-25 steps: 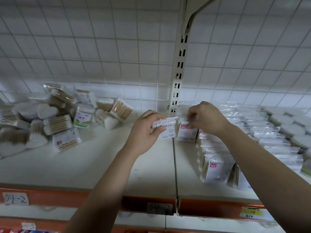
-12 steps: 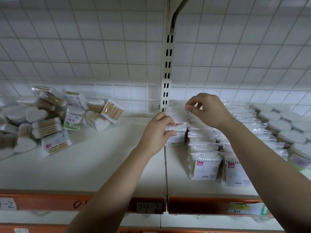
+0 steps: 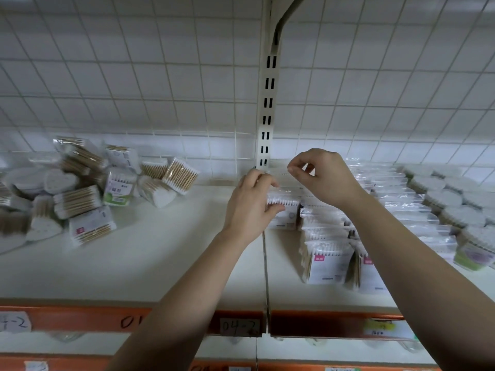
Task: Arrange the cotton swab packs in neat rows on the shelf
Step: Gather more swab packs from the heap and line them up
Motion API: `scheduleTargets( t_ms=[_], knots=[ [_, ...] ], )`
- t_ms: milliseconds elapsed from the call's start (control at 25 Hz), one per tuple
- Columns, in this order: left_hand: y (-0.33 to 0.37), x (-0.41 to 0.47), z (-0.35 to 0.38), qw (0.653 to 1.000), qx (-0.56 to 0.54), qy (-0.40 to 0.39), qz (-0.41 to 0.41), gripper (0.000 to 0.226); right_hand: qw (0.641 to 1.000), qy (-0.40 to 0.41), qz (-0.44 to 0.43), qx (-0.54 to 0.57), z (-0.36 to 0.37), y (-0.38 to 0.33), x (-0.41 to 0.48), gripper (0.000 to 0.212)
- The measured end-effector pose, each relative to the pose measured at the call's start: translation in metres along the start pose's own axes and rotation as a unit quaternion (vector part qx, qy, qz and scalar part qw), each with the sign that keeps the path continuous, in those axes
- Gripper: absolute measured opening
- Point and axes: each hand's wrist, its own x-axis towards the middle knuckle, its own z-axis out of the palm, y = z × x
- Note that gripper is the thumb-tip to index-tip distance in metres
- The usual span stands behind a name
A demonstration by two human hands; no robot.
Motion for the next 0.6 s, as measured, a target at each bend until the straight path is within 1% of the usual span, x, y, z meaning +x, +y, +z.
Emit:
scheduleTargets(
  t_ms=[80, 200, 280, 440, 600],
  knots=[
    [-0.008, -0.006, -0.012, 1.000, -0.011, 0.010, -0.002, 0.037, 1.000, 0.002, -0.004, 0.009, 0.008, -0.012, 0.004, 0.011],
    [-0.032, -0.018, -0.039, 0.999, 0.012, 0.035, -0.003, 0.031, 0.999, 0.005, -0.020, 0.031, 0.025, -0.036, 0.012, 0.012],
    [-0.052, -0.030, -0.062, 0.997, 0.036, 0.064, -0.022, 0.027, 0.999, -0.008, -0.034, 0.042, 0.042, -0.054, 0.019, 0.012],
    [-0.097, -0.059, -0.109, 0.988, 0.089, 0.103, -0.075, 0.029, 0.995, -0.034, -0.071, 0.056, 0.082, -0.089, 0.032, 0.010],
    [-0.141, -0.098, -0.157, 0.971, 0.149, 0.143, -0.120, 0.029, 0.989, -0.064, -0.109, 0.077, 0.130, -0.134, 0.041, 0.010]
  ],
)
